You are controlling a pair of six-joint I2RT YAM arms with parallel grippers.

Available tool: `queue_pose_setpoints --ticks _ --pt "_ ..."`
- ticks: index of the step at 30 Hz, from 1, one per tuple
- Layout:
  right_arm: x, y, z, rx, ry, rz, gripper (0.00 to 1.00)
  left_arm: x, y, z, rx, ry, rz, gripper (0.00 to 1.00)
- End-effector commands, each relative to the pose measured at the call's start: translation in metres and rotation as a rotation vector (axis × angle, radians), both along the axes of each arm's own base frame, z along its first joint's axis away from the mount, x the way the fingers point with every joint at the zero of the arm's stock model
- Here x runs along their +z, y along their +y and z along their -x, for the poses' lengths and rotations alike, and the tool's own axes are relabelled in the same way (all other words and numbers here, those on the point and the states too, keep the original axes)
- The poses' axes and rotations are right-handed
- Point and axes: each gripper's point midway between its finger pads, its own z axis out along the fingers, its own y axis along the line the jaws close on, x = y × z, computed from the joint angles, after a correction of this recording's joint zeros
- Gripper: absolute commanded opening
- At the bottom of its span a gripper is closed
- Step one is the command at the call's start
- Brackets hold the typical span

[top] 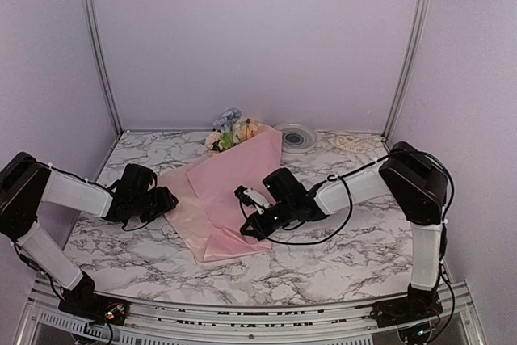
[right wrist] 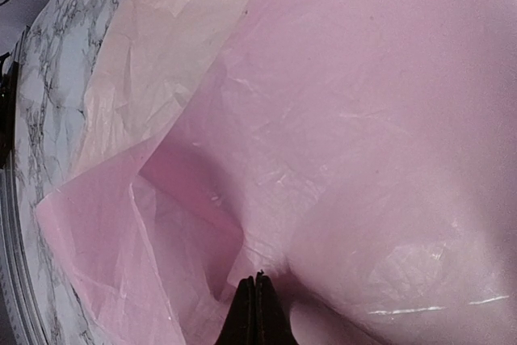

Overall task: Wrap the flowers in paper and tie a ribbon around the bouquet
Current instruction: Pick up the two-thirds-folded wrapping paper from the center of the board, then fold the 2/3-folded wrapping paper at the center of the board.

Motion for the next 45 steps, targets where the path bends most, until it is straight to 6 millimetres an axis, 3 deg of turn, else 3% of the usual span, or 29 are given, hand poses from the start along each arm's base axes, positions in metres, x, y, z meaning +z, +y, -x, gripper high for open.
queue_pose_setpoints --ticks 1,4,8,11,14,16,19,21,25,29,35,40,42,45 --pt "-0.033 -0.024 0.018 -0.017 0.087 0.129 0.01 -0.017 0.001 0.008 -0.024 0.056 -0.006 0.58" --pt "-0.034 -0.025 0.018 -0.016 0.085 0.136 0.01 -0.009 -0.002 0.006 -0.039 0.009 0.024 0.57" --pt "-0.035 -0.026 0.018 -0.019 0.087 0.139 0.01 0.014 -0.022 -0.007 -0.101 -0.088 0.109 0.56" --pt "-0.035 -0.026 0.018 -0.016 0.086 0.144 0.01 0.028 -0.044 -0.012 -0.165 -0.122 0.166 0.47" --pt "-0.035 -0.027 0.018 -0.020 0.086 0.147 0.01 0.035 -0.057 -0.010 -0.201 -0.133 0.185 0.30" --pt "-0.037 -0.027 0.018 -0.023 0.090 0.149 0.01 0.040 -0.054 -0.007 -0.189 -0.149 0.185 0.14" --pt "-0.038 -0.027 0.019 -0.025 0.100 0.150 0.01 0.054 -0.045 -0.002 -0.166 -0.197 0.174 0.01" --pt "-0.041 -0.028 0.021 -0.024 0.107 0.152 0.01 0.066 -0.046 0.000 -0.175 -0.227 0.170 0.00" --pt "-0.046 -0.029 0.023 -0.023 0.118 0.163 0.01 0.092 -0.067 -0.005 -0.234 -0.274 0.153 0.00" --pt "-0.048 -0.030 0.024 -0.022 0.122 0.169 0.01 0.102 -0.100 -0.011 -0.309 -0.264 0.179 0.00" --pt "-0.042 -0.027 0.026 -0.017 0.129 0.141 0.01 0.117 -0.125 -0.029 -0.322 -0.263 0.176 0.00" --pt "-0.044 -0.024 0.029 -0.006 0.155 0.122 0.01 0.134 -0.159 -0.043 -0.391 -0.281 0.158 0.00" --pt "-0.041 -0.023 0.030 -0.007 0.157 0.112 0.01 0.129 -0.163 -0.045 -0.394 -0.254 0.142 0.00" --pt "-0.034 -0.020 0.028 -0.003 0.142 0.095 0.01 0.118 -0.149 -0.044 -0.357 -0.224 0.079 0.00"
